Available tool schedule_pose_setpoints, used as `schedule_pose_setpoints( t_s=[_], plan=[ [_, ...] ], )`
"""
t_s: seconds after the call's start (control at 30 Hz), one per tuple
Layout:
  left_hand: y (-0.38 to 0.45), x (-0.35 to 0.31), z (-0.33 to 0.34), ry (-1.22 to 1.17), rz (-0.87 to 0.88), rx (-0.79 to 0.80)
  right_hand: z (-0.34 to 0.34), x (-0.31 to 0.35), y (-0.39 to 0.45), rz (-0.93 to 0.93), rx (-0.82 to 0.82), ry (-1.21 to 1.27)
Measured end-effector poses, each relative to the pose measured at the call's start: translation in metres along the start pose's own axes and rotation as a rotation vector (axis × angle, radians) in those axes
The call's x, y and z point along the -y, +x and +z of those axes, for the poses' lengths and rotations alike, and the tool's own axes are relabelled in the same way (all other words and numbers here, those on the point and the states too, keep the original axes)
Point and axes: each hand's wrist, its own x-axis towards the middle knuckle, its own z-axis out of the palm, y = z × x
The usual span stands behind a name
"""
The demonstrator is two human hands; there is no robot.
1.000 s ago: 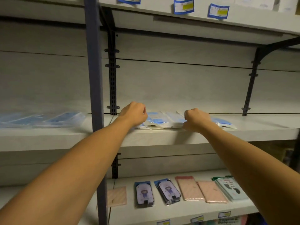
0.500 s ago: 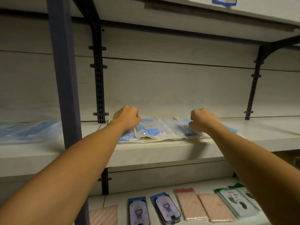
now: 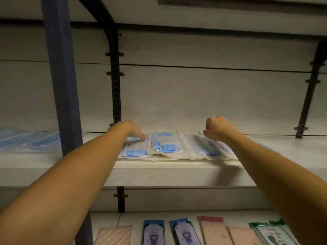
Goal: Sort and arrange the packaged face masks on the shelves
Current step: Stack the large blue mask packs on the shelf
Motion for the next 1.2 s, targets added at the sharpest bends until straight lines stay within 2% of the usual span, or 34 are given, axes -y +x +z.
schedule_pose_setpoints(
  t_s=[0.1, 0.3, 0.5, 0.73, 0.87, 1.03, 1.2],
  plan=[
    [-0.008, -0.005, 0.000, 0.051, 0.008, 0.066, 0.000, 0.011, 0.007, -0.033, 0.013, 0.077],
    [-0.012, -0.008, -0.004, 0.148, -0.030, 0.069, 0.000, 0.039, 0.012, -0.130, 0.097, 0.156],
    [-0.023, -0.005, -0.008, 0.206, -0.027, 0.108, 0.008, 0.067, 0.008, -0.157, 0.296, 0.181],
    [-0.033, 0.010, -0.015, 0.059, -0.078, 0.145, 0.005, 0.086, 0.000, -0.067, 0.419, 0.196],
    [-0.030, 0.020, -0.015, -0.010, -0.093, 0.157, 0.005, 0.097, -0.001, 0.002, 0.496, 0.303],
    [-0.034, 0.027, -0.018, -0.089, -0.115, 0.117, -0.003, 0.112, -0.008, 0.014, 0.475, 0.303],
    [-0.033, 0.033, -0.019, -0.237, -0.113, 0.100, -0.003, 0.122, -0.003, 0.122, 0.539, 0.440]
  ],
)
